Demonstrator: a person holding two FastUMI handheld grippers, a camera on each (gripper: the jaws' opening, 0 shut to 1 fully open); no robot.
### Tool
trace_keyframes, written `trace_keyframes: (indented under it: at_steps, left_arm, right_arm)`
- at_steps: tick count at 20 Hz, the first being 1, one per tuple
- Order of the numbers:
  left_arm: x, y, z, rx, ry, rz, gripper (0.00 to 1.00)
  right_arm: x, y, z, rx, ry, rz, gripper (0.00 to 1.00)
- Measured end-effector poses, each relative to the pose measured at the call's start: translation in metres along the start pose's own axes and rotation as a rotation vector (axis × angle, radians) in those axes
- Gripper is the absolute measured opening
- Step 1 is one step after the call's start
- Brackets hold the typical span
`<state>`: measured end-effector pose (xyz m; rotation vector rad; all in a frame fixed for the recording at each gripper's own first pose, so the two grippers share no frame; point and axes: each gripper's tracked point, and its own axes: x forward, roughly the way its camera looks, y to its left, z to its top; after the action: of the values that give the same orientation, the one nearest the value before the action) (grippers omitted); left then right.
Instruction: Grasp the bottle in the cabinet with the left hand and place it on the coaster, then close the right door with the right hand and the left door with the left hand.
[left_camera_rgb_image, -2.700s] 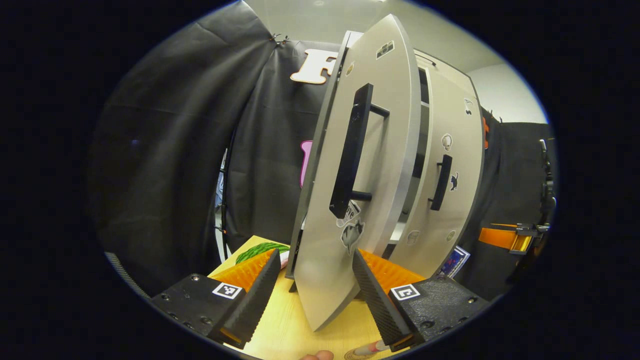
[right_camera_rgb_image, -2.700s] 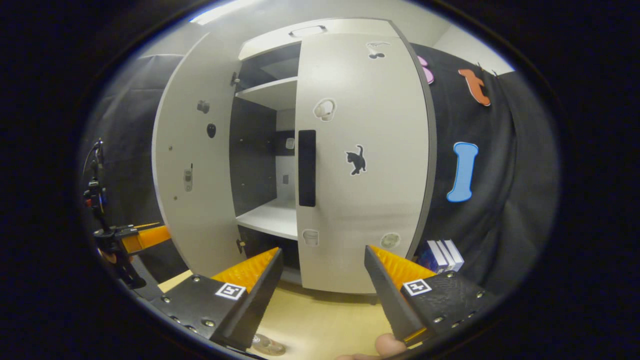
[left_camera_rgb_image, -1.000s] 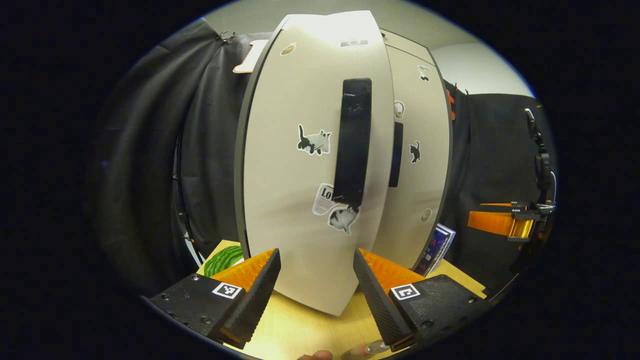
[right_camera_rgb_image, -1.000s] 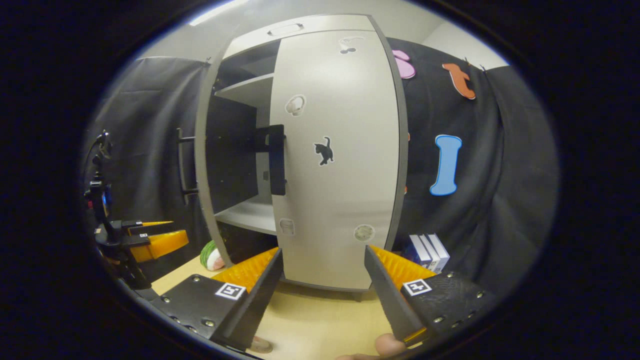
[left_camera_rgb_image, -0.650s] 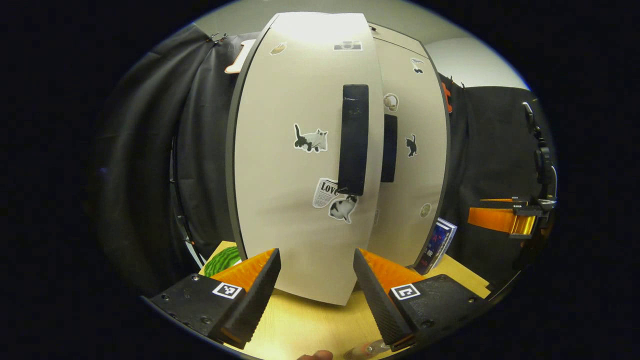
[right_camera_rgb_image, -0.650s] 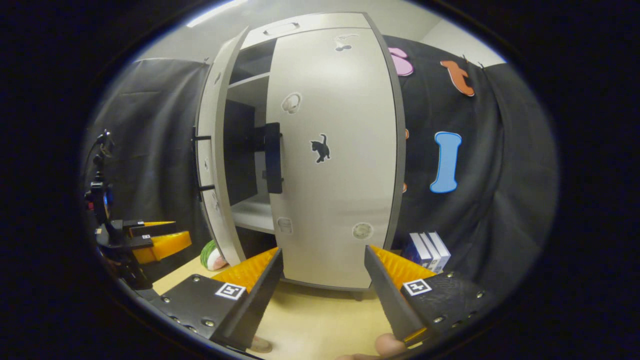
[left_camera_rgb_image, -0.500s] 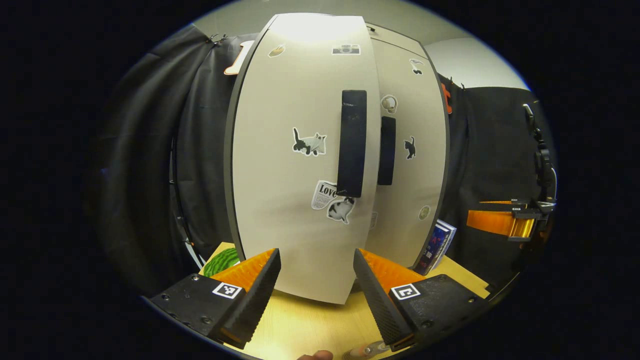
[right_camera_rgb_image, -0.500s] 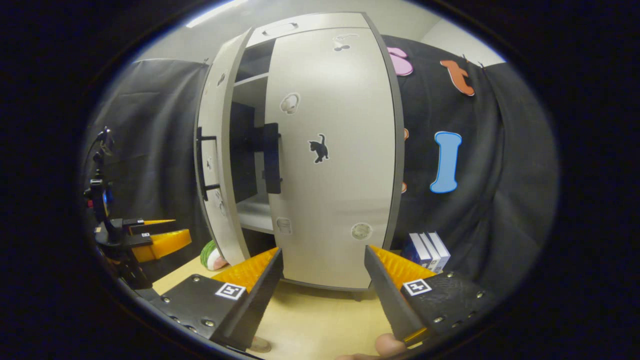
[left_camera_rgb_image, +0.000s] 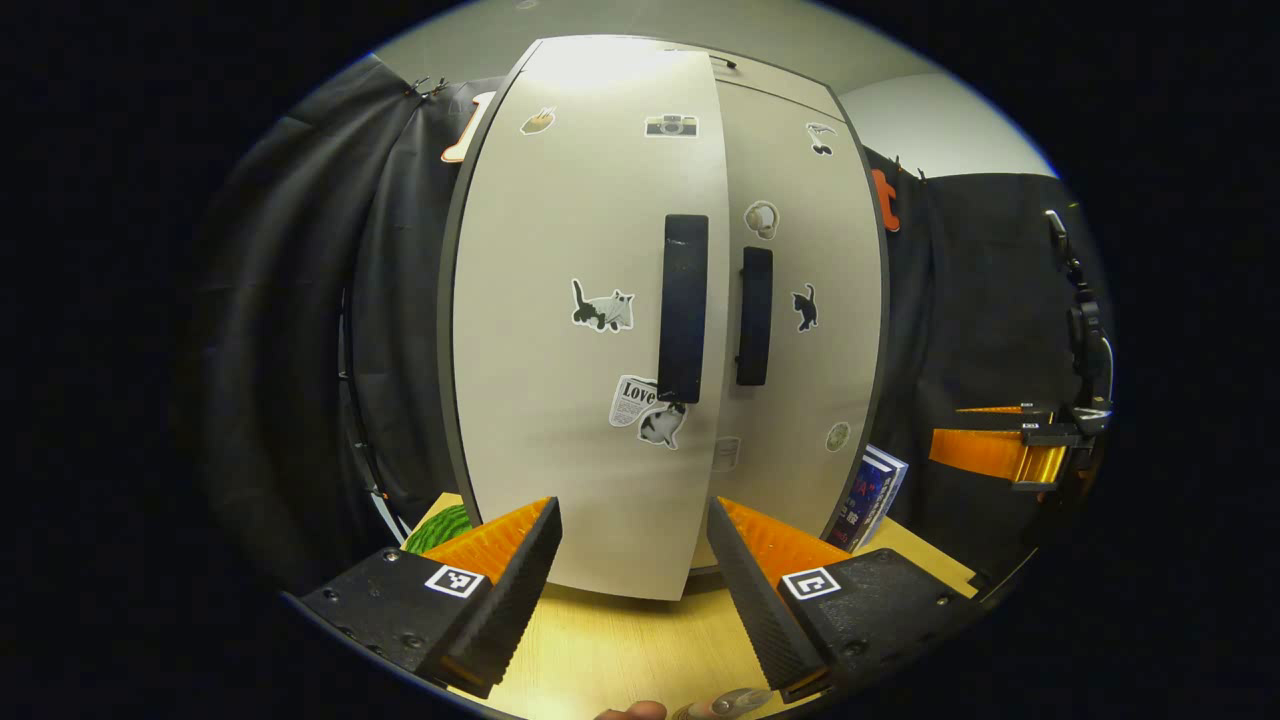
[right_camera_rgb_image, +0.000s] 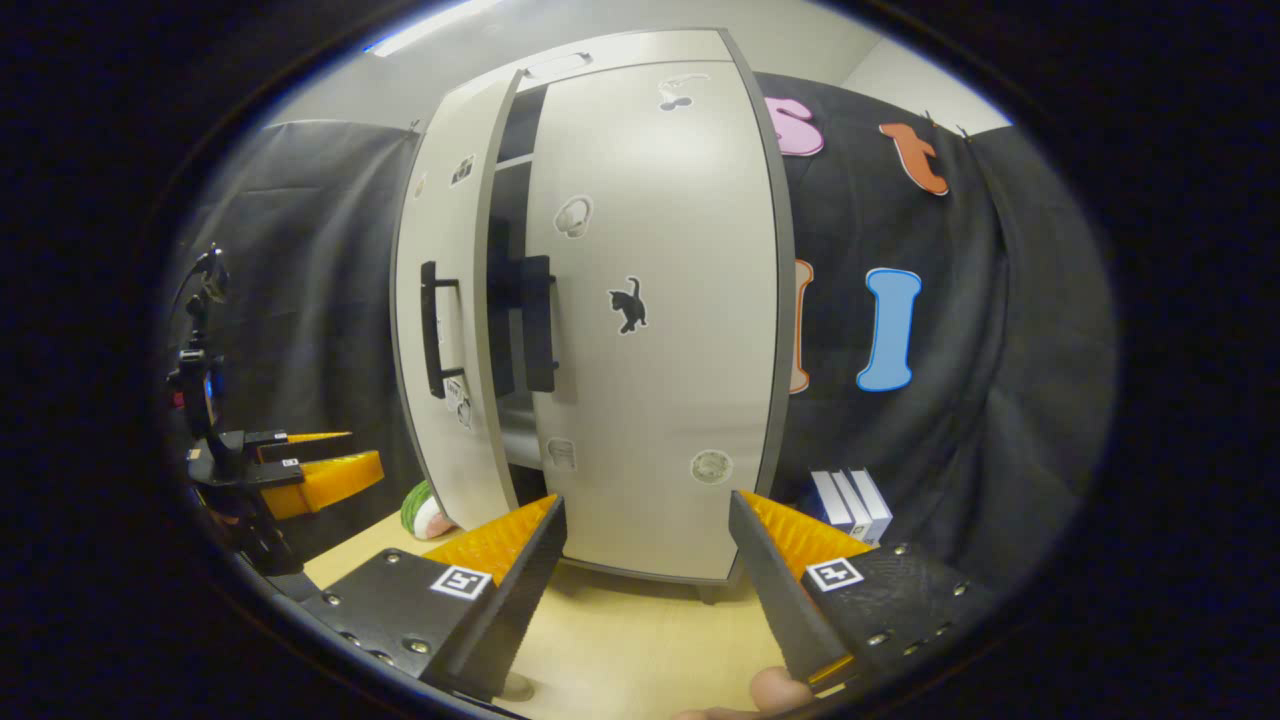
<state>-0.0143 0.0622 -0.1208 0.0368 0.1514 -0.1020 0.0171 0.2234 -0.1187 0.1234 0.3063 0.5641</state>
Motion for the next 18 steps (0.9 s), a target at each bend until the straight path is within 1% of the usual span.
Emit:
trace_keyframes:
  at_steps: [6, 9, 12, 14, 16, 18]
  left_arm:
    - [-0.008, -0.003, 0.023, -0.025, -0.045, 0.041, 0.93]
    - [-0.011, -0.005, 0.050, -0.033, -0.102, 0.070, 0.93]
    - [-0.016, -0.004, 0.076, -0.014, -0.160, 0.102, 0.93]
    - [-0.022, -0.005, 0.089, 0.006, -0.187, 0.121, 0.93]
    - [-0.023, -0.008, 0.096, 0.029, -0.196, 0.126, 0.92]
    - [-0.024, -0.015, 0.102, 0.041, -0.203, 0.114, 0.92]
  right_arm:
    - [-0.007, -0.006, 0.012, 0.006, -0.035, -0.011, 0.98]
    - [-0.014, -0.002, 0.037, 0.014, -0.109, -0.016, 0.99]
    - [-0.024, 0.007, 0.058, 0.012, -0.169, -0.005, 0.98]
    - [-0.032, 0.006, 0.068, 0.004, -0.197, -0.022, 0.98]
    - [-0.041, 0.007, 0.078, 0.004, -0.231, -0.038, 0.98]
    - [-0.051, 0.007, 0.082, 0.018, -0.254, -0.053, 0.98]
